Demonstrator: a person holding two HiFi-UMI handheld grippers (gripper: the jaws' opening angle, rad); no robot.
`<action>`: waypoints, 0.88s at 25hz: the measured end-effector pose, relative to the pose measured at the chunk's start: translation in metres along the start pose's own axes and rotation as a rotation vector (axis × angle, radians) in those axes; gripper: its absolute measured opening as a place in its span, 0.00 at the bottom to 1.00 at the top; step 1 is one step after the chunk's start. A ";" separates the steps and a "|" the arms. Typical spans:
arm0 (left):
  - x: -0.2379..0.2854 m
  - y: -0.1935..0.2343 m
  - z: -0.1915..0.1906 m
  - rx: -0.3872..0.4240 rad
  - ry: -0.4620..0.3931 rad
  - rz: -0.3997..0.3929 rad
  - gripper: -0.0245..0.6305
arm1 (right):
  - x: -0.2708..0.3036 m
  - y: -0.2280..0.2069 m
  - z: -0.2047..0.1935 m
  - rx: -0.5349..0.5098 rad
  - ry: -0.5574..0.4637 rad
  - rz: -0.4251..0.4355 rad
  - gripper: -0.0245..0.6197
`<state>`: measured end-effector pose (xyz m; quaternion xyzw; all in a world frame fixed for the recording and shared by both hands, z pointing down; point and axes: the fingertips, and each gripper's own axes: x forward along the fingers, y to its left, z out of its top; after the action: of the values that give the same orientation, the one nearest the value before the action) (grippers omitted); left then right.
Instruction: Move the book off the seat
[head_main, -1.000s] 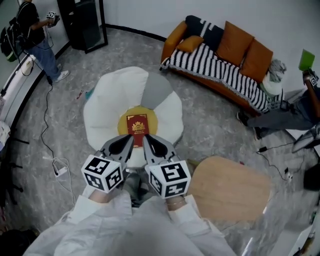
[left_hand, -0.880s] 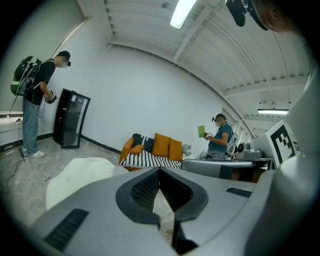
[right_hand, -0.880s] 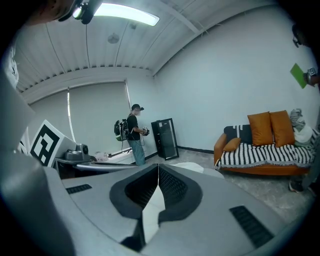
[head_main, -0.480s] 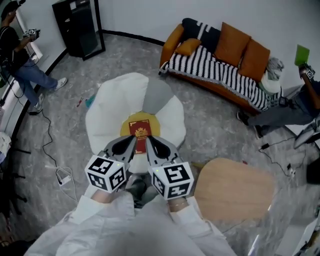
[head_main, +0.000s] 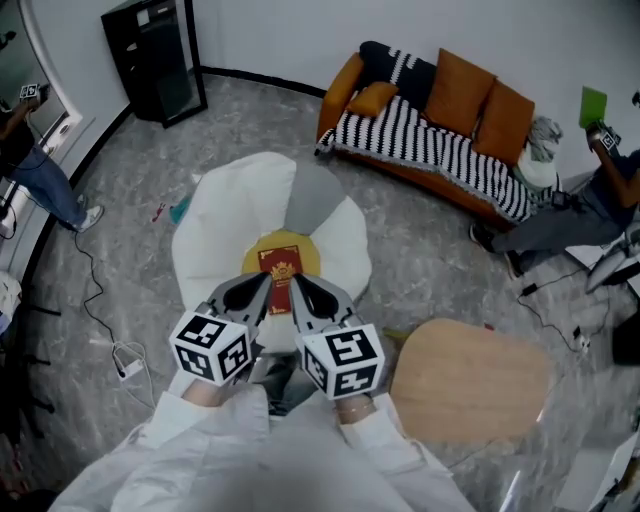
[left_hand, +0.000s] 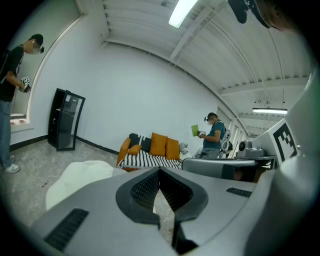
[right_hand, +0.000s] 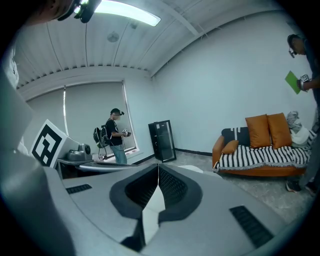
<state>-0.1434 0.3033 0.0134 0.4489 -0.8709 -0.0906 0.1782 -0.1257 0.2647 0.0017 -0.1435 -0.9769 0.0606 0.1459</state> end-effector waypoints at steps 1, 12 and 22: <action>0.000 0.000 0.002 -0.004 -0.005 0.003 0.05 | 0.000 -0.001 0.001 0.001 -0.004 0.004 0.06; 0.005 0.001 0.014 0.008 -0.019 0.051 0.05 | 0.002 -0.010 0.017 -0.015 -0.013 0.042 0.06; 0.025 0.010 0.007 -0.027 0.001 0.061 0.05 | 0.019 -0.030 0.016 -0.018 0.010 0.066 0.06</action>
<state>-0.1666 0.2882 0.0162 0.4200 -0.8827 -0.0966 0.1873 -0.1556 0.2401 -0.0038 -0.1774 -0.9714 0.0557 0.1475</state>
